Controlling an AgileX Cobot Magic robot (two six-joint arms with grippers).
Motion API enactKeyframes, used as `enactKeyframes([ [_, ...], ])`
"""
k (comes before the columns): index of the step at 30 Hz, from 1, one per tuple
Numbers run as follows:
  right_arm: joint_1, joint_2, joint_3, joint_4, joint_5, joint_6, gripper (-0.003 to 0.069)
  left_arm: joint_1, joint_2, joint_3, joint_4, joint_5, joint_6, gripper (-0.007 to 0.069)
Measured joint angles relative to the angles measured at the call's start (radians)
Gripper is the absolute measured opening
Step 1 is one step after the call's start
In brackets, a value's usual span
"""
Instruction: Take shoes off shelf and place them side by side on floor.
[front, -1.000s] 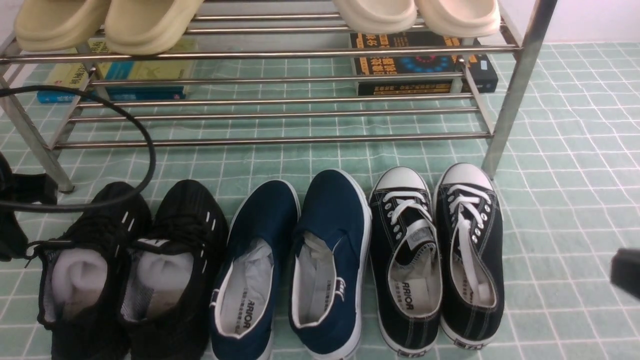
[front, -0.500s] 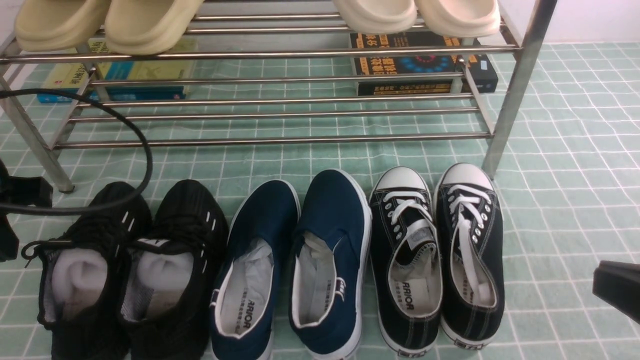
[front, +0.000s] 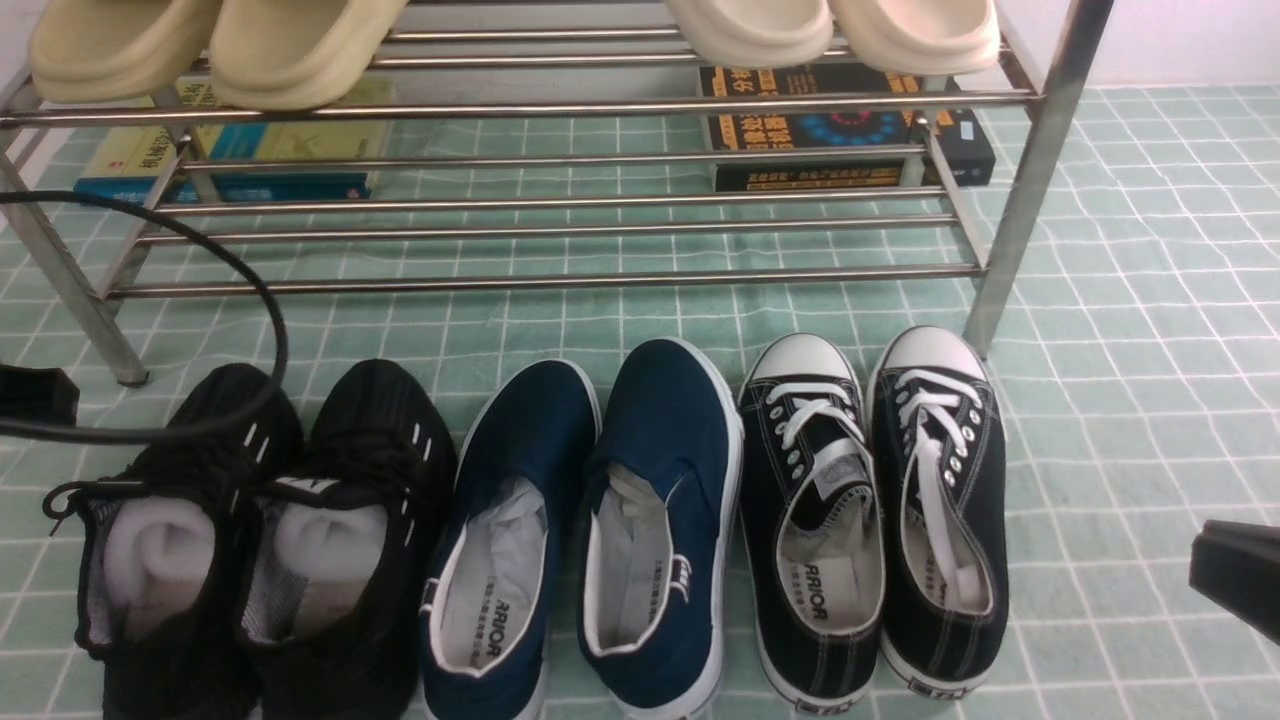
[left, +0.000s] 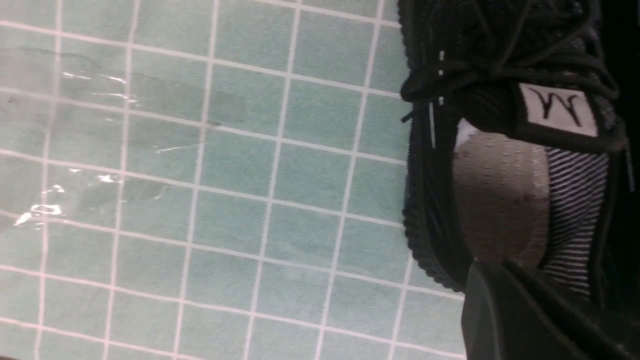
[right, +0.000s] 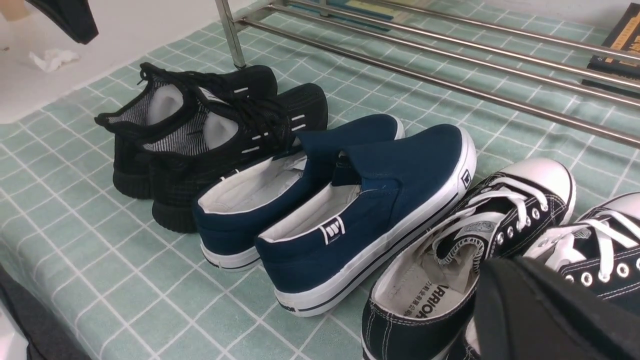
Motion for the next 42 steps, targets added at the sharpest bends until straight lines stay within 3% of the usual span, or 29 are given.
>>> enactKeyframes([
  [6, -0.191, -0.07, 0.134, 0.0, -0.009, 0.0, 0.001, 0.0, 0.0, 0.0, 0.005, 0.0, 0.0, 0.0018],
  [7, -0.279, -0.118, 0.196, 0.0, -0.008, 0.0, 0.001, 0.0, 0.0, 0.0, 0.007, 0.0, 0.0, 0.0018],
  [8, -0.288, -0.131, 0.21, 0.0, -0.008, 0.0, 0.001, 0.0, 0.0, 0.0, 0.007, 0.0, 0.0, 0.0018],
  [12, -0.484, -0.267, 0.344, 0.0, -0.004, 0.0, 0.0014, 0.0, 0.0, 0.0, 0.007, 0.0, 0.0, 0.0018],
  [18, -0.653, -0.399, 0.466, 0.001, 0.008, 0.0, 0.002, 0.0, -0.002, 0.0, 0.007, 0.004, 0.0, 0.0018],
  [29, -0.698, -0.47, 0.501, 0.0, 0.007, 0.0, 0.0029, 0.0, -0.173, 0.0, 0.007, 0.018, 0.0, 0.0018],
  [42, -0.698, -0.47, 0.501, 0.0, 0.008, 0.0, 0.0044, 0.0, -0.631, 0.061, -0.042, 0.089, 0.002, 0.0018],
])
